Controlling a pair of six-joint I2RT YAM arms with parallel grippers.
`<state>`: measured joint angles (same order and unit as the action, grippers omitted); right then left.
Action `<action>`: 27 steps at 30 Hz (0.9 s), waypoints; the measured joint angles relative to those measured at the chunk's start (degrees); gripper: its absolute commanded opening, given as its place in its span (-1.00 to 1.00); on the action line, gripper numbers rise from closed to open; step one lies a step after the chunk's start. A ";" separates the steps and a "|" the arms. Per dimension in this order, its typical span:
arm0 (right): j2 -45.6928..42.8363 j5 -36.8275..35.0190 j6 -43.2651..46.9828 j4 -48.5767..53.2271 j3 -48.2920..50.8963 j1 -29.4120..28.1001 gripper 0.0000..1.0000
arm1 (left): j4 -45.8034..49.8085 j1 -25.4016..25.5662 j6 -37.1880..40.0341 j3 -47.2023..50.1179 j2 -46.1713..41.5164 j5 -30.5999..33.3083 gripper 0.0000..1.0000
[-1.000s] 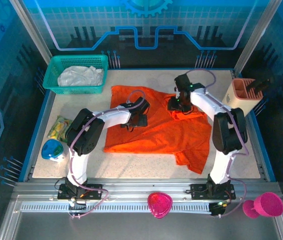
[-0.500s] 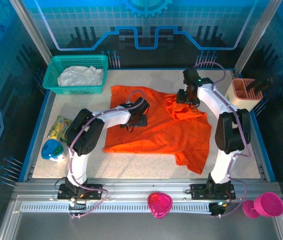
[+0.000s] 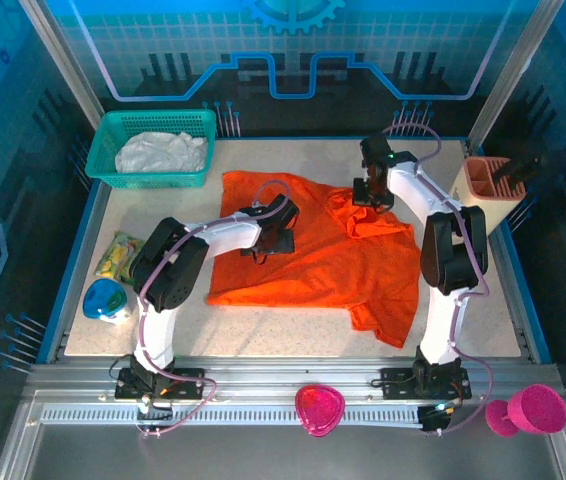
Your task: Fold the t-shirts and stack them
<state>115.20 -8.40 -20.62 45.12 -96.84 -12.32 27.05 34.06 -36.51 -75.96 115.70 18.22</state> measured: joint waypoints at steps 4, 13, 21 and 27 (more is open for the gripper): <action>-1.64 0.13 4.39 -1.55 -2.40 -0.31 -1.00 | -0.09 0.00 -0.02 0.07 0.00 0.00 0.85; -12.28 12.13 10.21 -10.54 14.16 -8.31 -0.56 | -0.42 -0.13 -0.61 0.26 0.00 0.02 0.85; -12.98 21.31 10.10 -14.80 27.80 -14.93 -0.11 | -0.39 -0.44 -0.61 0.44 -0.63 -0.04 0.86; -19.06 20.85 10.16 -14.84 27.50 -12.87 -0.03 | 0.04 -0.92 -0.63 1.18 -1.36 -0.04 0.86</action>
<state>96.14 12.45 -10.46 30.28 -69.34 -25.19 27.09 33.15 -37.15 -74.78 114.34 18.17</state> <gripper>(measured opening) 0.478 0.931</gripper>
